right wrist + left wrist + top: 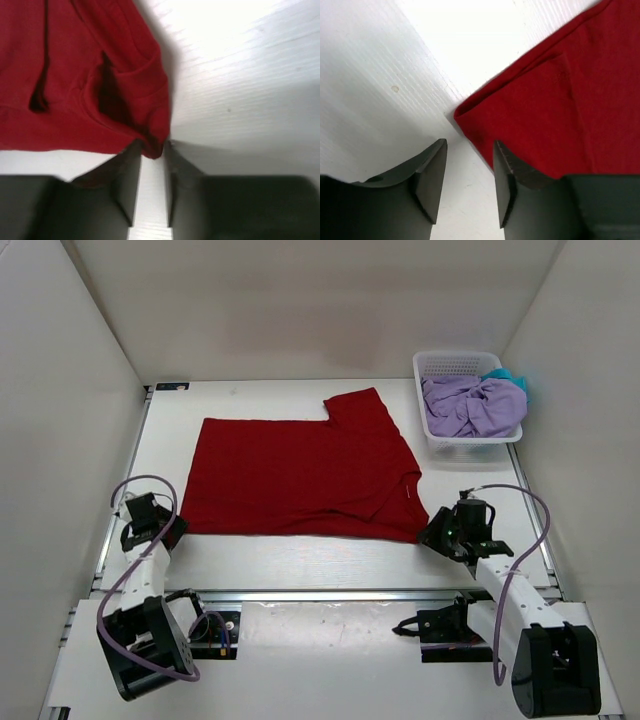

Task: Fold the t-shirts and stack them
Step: Fold the flattened tshirt in 1/3 of the way, then grap the side of the flattened tshirt furthest away from the robot with both arms

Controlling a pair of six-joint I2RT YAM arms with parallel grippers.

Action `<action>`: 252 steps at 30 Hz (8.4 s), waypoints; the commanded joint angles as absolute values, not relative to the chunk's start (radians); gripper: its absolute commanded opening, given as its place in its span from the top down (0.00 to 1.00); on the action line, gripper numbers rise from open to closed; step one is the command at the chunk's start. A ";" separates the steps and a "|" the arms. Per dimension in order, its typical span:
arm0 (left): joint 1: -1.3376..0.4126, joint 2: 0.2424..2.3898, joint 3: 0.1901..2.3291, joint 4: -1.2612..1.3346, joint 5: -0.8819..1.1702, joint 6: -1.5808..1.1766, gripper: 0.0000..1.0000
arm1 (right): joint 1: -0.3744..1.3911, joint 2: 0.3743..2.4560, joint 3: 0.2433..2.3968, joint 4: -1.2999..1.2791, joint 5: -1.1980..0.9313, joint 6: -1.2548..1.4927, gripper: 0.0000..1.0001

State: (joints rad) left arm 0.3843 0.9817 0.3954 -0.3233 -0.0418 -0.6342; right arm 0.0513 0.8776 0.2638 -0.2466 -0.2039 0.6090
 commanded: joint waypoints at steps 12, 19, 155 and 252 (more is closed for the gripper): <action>-0.132 0.985 0.479 -0.089 -0.053 -0.631 0.57 | 0.425 1.042 0.544 -0.189 -0.070 0.494 1.00; -0.360 1.153 0.451 0.070 -0.005 -0.644 0.61 | 0.476 1.328 0.650 -0.034 -0.150 0.482 0.77; 0.087 2.244 1.740 -0.399 -0.172 -0.347 0.41 | 0.630 1.532 0.779 0.098 -0.416 0.443 1.00; 0.170 1.832 1.298 -0.111 0.101 -0.512 1.00 | 0.275 2.403 2.590 -1.069 -0.107 0.180 1.00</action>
State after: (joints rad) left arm 0.1596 1.9099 1.3464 -0.1619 0.0551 -0.4850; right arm 0.2527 2.6011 2.6675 -1.0397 -0.1680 0.2211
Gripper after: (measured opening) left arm 0.109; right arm 0.017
